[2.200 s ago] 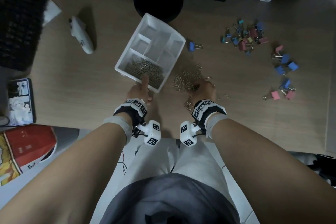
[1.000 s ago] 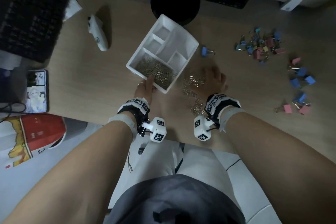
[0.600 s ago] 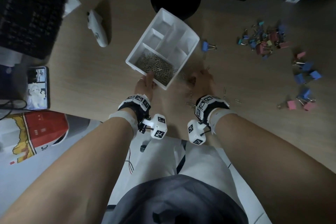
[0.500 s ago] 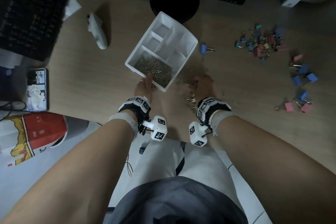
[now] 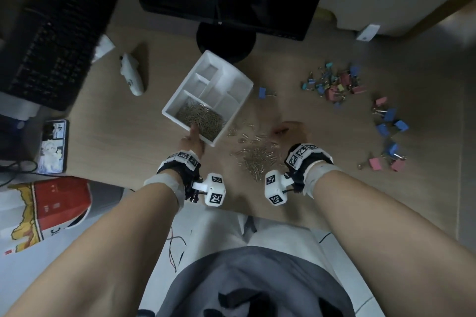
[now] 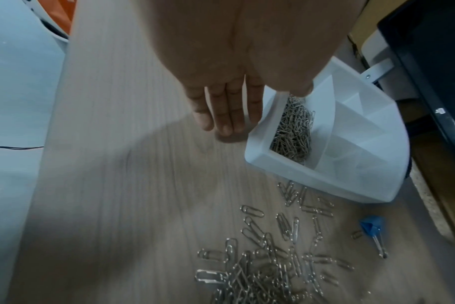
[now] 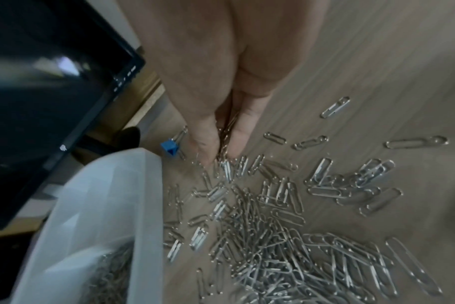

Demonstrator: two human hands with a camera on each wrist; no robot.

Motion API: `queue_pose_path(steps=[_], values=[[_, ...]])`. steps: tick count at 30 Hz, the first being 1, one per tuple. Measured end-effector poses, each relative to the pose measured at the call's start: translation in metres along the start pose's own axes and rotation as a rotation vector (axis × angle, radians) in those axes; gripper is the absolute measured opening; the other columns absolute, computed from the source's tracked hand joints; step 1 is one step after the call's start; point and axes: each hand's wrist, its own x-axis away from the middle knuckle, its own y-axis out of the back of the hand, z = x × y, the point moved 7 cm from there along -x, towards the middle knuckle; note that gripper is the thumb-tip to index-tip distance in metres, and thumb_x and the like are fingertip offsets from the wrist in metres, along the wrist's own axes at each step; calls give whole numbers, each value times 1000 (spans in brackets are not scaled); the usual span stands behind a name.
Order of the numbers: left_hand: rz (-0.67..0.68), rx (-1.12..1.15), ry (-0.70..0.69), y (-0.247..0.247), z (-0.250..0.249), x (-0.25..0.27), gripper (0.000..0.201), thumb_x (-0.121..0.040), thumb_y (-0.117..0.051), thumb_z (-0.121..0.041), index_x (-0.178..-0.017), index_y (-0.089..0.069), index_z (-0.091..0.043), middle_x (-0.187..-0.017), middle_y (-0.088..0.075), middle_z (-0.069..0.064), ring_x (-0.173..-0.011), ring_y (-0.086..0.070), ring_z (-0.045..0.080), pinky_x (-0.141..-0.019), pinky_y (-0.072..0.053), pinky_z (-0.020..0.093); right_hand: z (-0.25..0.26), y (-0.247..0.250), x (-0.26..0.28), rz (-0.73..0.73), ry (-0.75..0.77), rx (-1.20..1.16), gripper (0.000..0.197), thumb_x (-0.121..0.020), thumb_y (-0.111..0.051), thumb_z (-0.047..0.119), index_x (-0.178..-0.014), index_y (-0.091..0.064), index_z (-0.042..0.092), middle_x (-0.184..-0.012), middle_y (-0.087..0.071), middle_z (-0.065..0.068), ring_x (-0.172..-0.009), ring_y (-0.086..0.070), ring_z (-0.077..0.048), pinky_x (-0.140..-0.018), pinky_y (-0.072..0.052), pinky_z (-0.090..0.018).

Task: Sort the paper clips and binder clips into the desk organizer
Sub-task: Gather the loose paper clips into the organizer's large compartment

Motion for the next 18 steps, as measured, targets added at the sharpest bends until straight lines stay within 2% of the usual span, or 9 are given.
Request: queue_pose_path(steps=[1,3,5,8,11,13,15,17,18], values=[[-25,23,2,1,0,5,81,-85,-35,-71,-84,-68,3,-80,-63,24,-82,-65,46,-73,-46,40,0,2,1,21,-3,-56,16,-73,-80,15,-64,-74,26,-71,-75,1,-73,-73,-21,-80,-61,-42],[-37,68,5,1,2,13,65,-85,-43,-64,-74,-61,-2,-79,-61,20,-64,-56,30,-69,-43,39,3,5,4,66,-5,-144,20,-75,-82,6,-66,-72,21,-72,-74,-11,-75,-74,-33,-77,-61,-51],[-68,135,18,4,3,16,49,-87,-50,-55,-69,-51,-10,-79,-57,19,-68,-51,26,-68,-41,38,12,6,9,112,3,-186,15,-74,-83,3,-70,-73,14,-74,-74,-17,-76,-73,-39,-76,-60,-54],[-67,162,59,10,5,12,39,-86,-56,-46,-69,-49,-12,-78,-53,17,-72,-48,26,-67,-35,38,24,2,11,141,27,-159,15,-68,-85,6,-67,-75,16,-71,-75,-9,-74,-74,-34,-74,-62,-50],[-45,188,108,18,8,6,49,-72,-56,-46,-93,-59,-2,-86,-56,17,-77,-51,29,-73,-37,40,36,-19,5,209,21,-151,14,-65,-85,8,-66,-78,19,-72,-76,-6,-75,-75,-30,-77,-62,-48],[-35,178,140,26,8,3,45,-82,-59,-39,-104,-60,1,-90,-59,17,-81,-55,30,-78,-45,42,48,-34,1,241,-2,-149,16,-64,-85,11,-69,-79,25,-73,-76,-5,-76,-75,-27,-80,-61,-47],[-27,184,168,36,2,3,43,-92,-57,-29,-118,-58,5,-94,-63,20,-82,-58,30,-77,-51,41,66,-52,3,288,-57,-195,14,-66,-86,6,-69,-78,17,-77,-76,-12,-77,-75,-32,-77,-61,-50],[43,187,224,39,-6,-6,44,-99,-51,-24,-130,-52,7,-116,-64,28,-95,-64,34,-67,-54,35,91,-71,6,335,-87,-250,15,-69,-86,0,-71,-75,9,-79,-74,-21,-74,-72,-36,-72,-61,-53],[105,188,277,38,-10,-6,47,-102,-46,-25,-138,-45,6,-133,-55,28,-114,-60,37,-80,-54,39,102,-82,5,348,-77,-266,14,-71,-85,-1,-73,-74,7,-78,-74,-21,-72,-71,-35,-71,-62,-49]])
